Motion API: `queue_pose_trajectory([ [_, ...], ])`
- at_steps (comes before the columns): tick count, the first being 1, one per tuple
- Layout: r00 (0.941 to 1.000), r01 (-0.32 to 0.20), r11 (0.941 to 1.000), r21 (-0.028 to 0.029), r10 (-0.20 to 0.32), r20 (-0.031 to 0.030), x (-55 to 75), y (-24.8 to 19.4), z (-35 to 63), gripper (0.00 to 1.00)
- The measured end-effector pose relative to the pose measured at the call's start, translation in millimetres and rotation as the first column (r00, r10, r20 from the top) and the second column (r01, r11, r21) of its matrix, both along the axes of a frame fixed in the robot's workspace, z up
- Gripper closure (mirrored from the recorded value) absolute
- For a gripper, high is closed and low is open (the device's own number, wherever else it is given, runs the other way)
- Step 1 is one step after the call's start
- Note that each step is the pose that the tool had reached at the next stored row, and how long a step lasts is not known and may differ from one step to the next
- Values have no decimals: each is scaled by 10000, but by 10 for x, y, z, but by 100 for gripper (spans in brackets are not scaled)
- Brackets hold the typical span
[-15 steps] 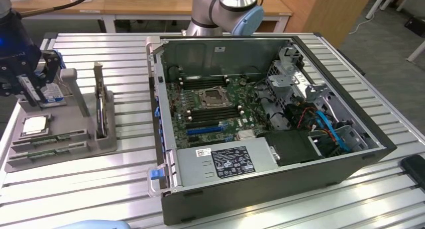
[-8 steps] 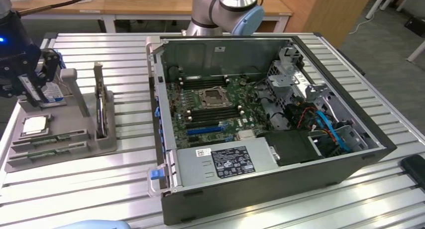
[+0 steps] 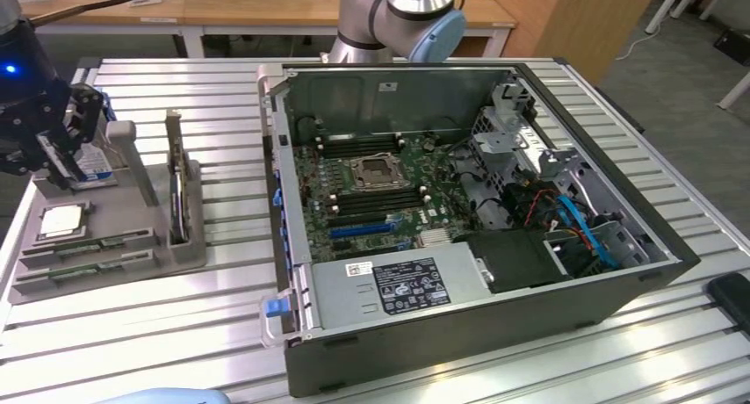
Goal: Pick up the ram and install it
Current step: 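Pick up the ram and move it above insertion slot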
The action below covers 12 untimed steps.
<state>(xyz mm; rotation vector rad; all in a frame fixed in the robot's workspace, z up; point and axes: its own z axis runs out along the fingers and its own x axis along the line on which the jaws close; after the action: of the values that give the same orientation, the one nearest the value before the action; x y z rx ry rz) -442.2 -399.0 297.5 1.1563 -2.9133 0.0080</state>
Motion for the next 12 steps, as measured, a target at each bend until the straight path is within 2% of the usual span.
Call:
queue_pose_trajectory([
  [3,9985,-539,9985,-1,539,0,0,0,-5,76],
  [6,9941,-1087,9941,0,1087,0,0,0,-12,76],
  [9,9867,-1623,9867,-1,1623,1,0,0,-20,76],
  [12,9763,-2162,9763,-1,2162,0,0,0,-28,76],
])
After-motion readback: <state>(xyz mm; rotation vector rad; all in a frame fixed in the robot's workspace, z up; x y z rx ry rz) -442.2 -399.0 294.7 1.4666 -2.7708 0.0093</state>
